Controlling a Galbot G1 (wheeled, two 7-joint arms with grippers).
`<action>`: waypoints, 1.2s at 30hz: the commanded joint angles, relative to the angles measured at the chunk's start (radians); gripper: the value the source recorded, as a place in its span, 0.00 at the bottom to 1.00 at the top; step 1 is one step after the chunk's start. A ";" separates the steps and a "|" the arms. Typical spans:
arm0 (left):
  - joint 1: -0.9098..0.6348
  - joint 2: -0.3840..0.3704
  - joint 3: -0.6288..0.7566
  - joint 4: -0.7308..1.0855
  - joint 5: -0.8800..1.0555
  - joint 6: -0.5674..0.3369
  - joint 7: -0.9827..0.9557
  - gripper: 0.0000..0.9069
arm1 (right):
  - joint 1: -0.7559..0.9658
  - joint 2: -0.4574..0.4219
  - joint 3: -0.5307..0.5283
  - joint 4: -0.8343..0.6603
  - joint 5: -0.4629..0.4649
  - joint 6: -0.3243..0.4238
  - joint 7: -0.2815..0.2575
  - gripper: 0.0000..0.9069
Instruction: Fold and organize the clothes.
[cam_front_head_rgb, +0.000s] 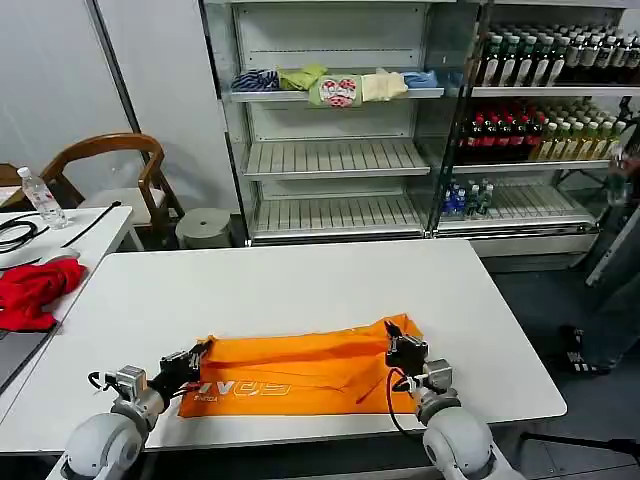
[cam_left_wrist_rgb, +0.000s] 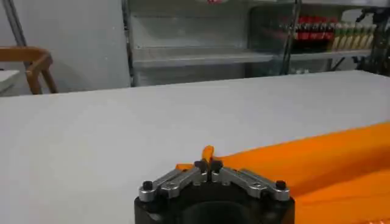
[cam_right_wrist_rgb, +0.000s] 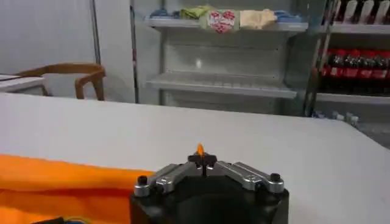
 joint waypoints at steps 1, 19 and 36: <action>0.014 0.000 -0.002 -0.007 0.006 -0.004 0.000 0.01 | -0.035 -0.004 0.012 0.050 -0.002 -0.003 0.003 0.00; 0.001 0.002 0.012 0.016 0.020 -0.027 0.005 0.01 | -0.057 -0.004 0.012 0.083 -0.008 -0.015 0.007 0.00; 0.037 0.007 -0.007 -0.042 0.052 0.022 -0.021 1.00 | -0.094 -0.015 -0.012 0.009 -0.060 -0.043 0.028 1.00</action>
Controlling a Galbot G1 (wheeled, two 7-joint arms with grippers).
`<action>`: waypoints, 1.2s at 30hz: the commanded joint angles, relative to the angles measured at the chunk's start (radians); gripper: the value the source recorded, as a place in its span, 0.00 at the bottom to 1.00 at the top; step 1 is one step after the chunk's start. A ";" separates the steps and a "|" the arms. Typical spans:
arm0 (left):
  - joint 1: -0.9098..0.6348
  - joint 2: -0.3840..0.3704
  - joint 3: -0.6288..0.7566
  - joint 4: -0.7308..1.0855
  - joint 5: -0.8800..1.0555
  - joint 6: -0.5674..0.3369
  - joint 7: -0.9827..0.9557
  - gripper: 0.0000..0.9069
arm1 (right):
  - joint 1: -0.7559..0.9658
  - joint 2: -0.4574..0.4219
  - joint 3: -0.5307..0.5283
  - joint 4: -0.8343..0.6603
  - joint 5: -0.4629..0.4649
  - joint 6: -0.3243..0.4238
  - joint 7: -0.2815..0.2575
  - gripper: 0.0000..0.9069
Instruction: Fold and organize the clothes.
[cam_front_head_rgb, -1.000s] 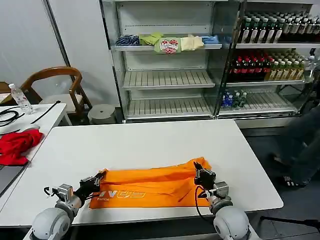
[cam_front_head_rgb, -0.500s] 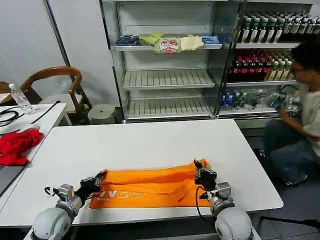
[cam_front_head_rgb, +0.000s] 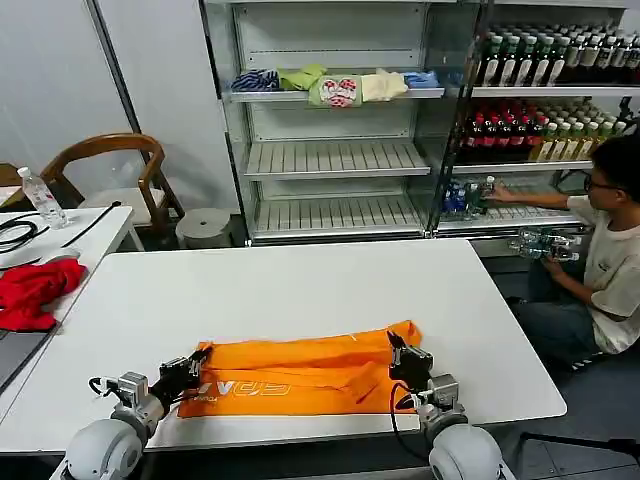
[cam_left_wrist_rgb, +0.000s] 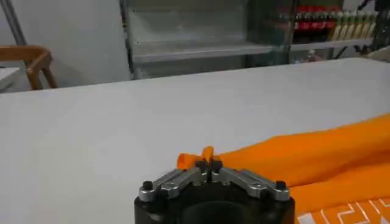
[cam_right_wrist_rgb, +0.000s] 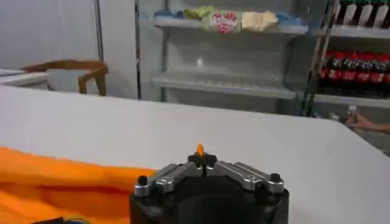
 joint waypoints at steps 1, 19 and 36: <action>0.021 0.003 -0.017 -0.049 0.018 0.019 -0.010 1.00 | -0.027 -0.002 -0.007 -0.017 -0.017 -0.030 0.016 1.00; 0.089 -0.012 0.007 -0.186 -0.116 0.061 -0.330 1.00 | -0.197 0.008 0.129 0.180 -0.036 -0.010 0.022 1.00; 0.042 -0.060 0.120 -0.126 -0.156 0.044 -0.569 1.00 | -0.284 0.038 0.158 0.199 -0.094 0.029 0.040 1.00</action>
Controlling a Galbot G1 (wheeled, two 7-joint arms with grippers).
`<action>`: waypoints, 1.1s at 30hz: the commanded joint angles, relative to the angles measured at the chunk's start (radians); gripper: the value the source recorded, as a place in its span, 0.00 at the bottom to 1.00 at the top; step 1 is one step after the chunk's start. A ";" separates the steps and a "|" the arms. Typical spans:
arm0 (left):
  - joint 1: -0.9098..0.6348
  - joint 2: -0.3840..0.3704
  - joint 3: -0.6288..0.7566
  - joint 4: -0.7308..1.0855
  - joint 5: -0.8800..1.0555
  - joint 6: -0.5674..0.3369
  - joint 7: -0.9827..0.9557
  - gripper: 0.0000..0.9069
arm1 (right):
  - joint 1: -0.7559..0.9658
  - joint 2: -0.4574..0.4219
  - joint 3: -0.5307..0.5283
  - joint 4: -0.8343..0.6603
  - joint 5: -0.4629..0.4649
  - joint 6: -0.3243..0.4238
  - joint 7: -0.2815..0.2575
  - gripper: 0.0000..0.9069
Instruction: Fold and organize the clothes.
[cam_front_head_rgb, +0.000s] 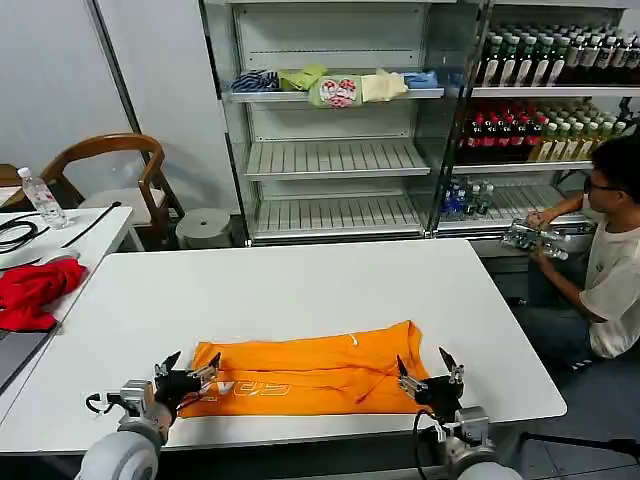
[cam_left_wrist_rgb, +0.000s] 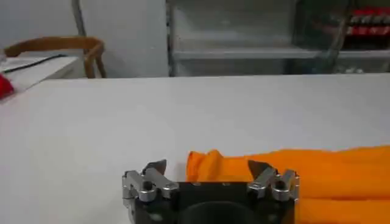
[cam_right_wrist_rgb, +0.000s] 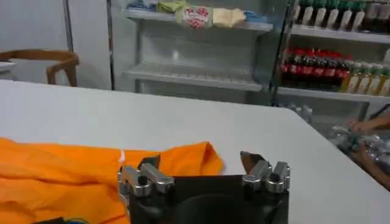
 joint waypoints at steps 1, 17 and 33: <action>-0.006 -0.020 0.057 0.015 -0.027 -0.008 -0.166 1.00 | -0.047 0.006 0.015 0.019 -0.032 0.014 0.005 1.00; 0.051 -0.023 0.095 -0.027 0.016 0.007 -0.126 0.00 | -0.019 0.019 -0.014 -0.019 -0.046 0.023 0.009 1.00; 0.037 0.015 -0.031 -0.028 0.055 0.025 -0.040 0.01 | 0.002 0.021 -0.019 -0.034 -0.048 0.025 0.012 1.00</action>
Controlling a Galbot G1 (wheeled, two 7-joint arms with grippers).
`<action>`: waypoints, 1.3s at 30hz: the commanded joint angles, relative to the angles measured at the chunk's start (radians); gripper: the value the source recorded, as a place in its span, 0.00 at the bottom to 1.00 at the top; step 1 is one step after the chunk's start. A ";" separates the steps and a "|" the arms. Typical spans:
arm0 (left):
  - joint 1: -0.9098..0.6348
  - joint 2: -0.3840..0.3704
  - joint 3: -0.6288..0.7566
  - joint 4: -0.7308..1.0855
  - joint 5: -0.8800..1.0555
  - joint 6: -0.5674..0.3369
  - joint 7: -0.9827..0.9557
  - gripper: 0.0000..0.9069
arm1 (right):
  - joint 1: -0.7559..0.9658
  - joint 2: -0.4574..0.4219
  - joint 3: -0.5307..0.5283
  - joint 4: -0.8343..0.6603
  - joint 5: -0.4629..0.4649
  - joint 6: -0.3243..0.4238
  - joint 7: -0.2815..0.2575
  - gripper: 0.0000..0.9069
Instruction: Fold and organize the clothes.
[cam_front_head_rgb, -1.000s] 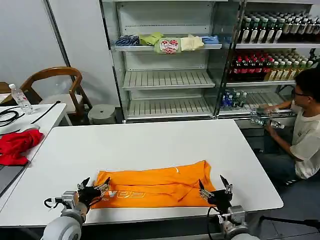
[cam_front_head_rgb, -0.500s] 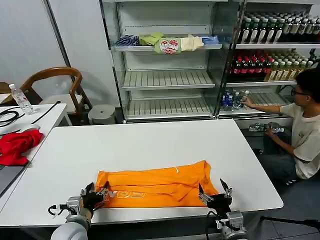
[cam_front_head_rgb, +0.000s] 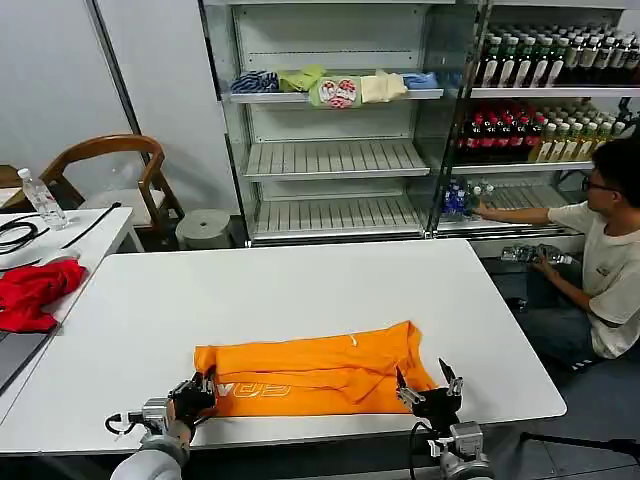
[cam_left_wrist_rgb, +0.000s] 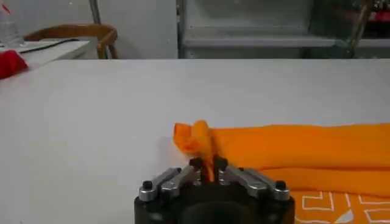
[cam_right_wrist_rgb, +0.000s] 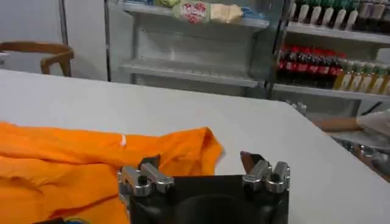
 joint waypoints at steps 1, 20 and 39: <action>0.006 0.042 -0.149 -0.011 0.000 0.033 0.055 0.01 | 0.007 -0.004 0.002 -0.003 -0.001 0.000 0.001 1.00; 0.090 0.246 -0.622 0.117 0.040 0.158 0.381 0.00 | 0.047 -0.012 -0.010 -0.013 0.001 0.012 0.001 1.00; 0.051 0.035 -0.246 -0.250 0.030 0.138 0.305 0.00 | 0.007 0.007 0.047 -0.004 -0.017 0.014 0.001 1.00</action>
